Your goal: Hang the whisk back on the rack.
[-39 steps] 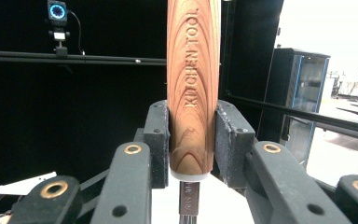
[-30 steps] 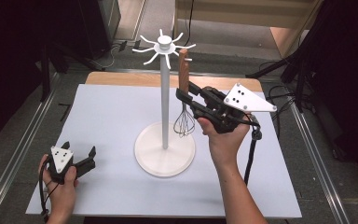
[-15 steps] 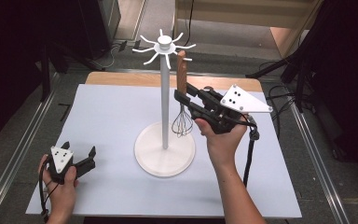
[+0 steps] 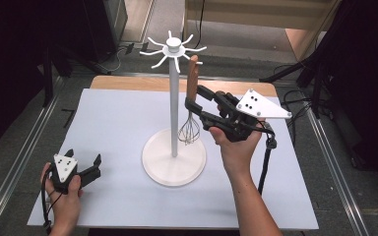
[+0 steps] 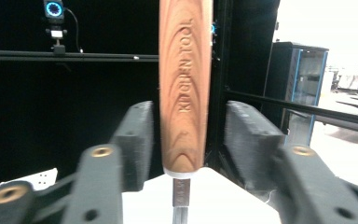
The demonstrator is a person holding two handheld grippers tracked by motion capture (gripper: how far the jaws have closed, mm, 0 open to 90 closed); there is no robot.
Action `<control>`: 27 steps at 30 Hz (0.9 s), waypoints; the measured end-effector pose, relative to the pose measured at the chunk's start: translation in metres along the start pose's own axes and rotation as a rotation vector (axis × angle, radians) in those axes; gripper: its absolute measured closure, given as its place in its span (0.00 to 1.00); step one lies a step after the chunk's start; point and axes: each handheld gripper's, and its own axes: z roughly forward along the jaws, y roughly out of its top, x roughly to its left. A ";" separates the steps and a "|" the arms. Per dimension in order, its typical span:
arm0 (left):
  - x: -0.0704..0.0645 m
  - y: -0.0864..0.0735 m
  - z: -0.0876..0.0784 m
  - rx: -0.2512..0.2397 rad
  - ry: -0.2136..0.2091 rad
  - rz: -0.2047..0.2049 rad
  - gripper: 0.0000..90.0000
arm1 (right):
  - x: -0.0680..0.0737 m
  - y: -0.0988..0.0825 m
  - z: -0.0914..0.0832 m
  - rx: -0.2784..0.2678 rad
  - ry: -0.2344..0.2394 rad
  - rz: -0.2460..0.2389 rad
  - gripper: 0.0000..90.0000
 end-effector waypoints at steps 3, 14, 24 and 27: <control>0.000 0.000 0.000 0.001 0.000 0.000 0.15 | 0.000 0.001 -0.003 0.007 -0.014 0.007 0.43; 0.000 0.000 0.000 -0.002 0.002 -0.003 0.15 | -0.004 -0.011 -0.011 0.090 -0.128 0.006 0.12; 0.000 0.000 0.000 0.001 0.002 0.001 0.15 | -0.017 -0.029 -0.025 0.133 -0.222 0.026 0.00; 0.000 0.000 0.000 0.000 0.003 0.002 0.15 | -0.020 -0.036 -0.030 0.140 -0.245 0.026 0.00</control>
